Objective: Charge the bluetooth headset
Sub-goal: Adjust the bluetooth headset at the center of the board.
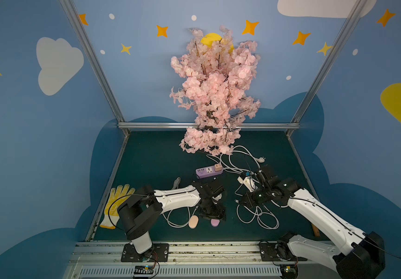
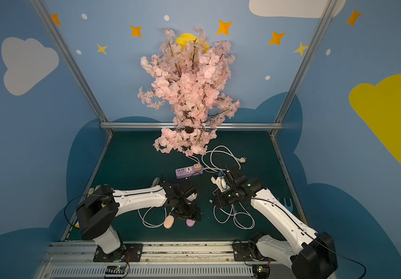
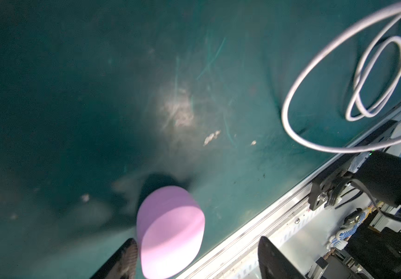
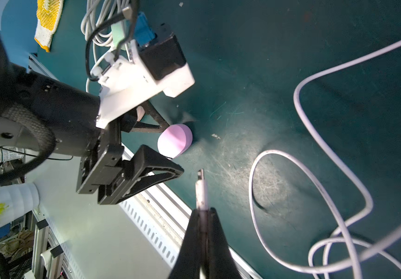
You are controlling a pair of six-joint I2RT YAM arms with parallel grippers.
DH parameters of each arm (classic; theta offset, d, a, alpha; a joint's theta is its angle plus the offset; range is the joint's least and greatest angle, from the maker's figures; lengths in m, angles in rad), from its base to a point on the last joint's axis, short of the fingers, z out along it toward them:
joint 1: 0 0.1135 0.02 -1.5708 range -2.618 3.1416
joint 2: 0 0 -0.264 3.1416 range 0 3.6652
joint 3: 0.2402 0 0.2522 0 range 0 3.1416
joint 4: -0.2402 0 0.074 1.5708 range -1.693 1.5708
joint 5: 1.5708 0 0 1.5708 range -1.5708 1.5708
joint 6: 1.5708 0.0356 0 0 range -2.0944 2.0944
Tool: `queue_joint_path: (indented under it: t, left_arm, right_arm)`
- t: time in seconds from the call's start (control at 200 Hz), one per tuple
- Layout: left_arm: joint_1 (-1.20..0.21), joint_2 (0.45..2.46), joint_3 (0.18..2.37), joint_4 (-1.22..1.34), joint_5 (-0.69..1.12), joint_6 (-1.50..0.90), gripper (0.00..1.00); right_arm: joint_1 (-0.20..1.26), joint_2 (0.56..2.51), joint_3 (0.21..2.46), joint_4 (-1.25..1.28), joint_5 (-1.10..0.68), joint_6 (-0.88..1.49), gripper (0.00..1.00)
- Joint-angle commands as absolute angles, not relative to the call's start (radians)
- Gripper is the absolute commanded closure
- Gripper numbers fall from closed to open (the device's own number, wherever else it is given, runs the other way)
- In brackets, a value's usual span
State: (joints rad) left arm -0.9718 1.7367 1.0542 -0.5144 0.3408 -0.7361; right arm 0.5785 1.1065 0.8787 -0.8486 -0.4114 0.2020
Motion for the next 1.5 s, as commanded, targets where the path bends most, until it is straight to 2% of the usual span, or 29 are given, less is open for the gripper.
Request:
queue_joint_path:
  t: [0.0,0.406,0.746,1.157,1.492]
  left_arm:
    - [-0.975,1.767,1.092,-0.535,0.368,-0.701,0.24]
    - [-0.995,1.741,1.084,-0.622,0.341,-0.627,0.24]
    - [-1.022,1.799,1.126,-0.652,0.322,-0.600,0.36]
    - [-1.026,1.844,1.192,-0.694,0.240,-0.588,0.32]
    - [-1.048,1.885,1.229,-0.703,0.187,-0.577,0.40]
  right_arm:
    - [0.566,1.087,0.871,-0.874,-0.417,0.189,1.00]
    - [0.540,1.100,0.879,-0.862,-0.449,0.210,1.00]
    - [0.533,1.098,0.884,-0.861,-0.460,0.224,1.00]
    - [0.529,1.098,0.872,-0.845,-0.476,0.245,1.00]
    - [0.526,1.108,0.878,-0.853,-0.491,0.235,1.00]
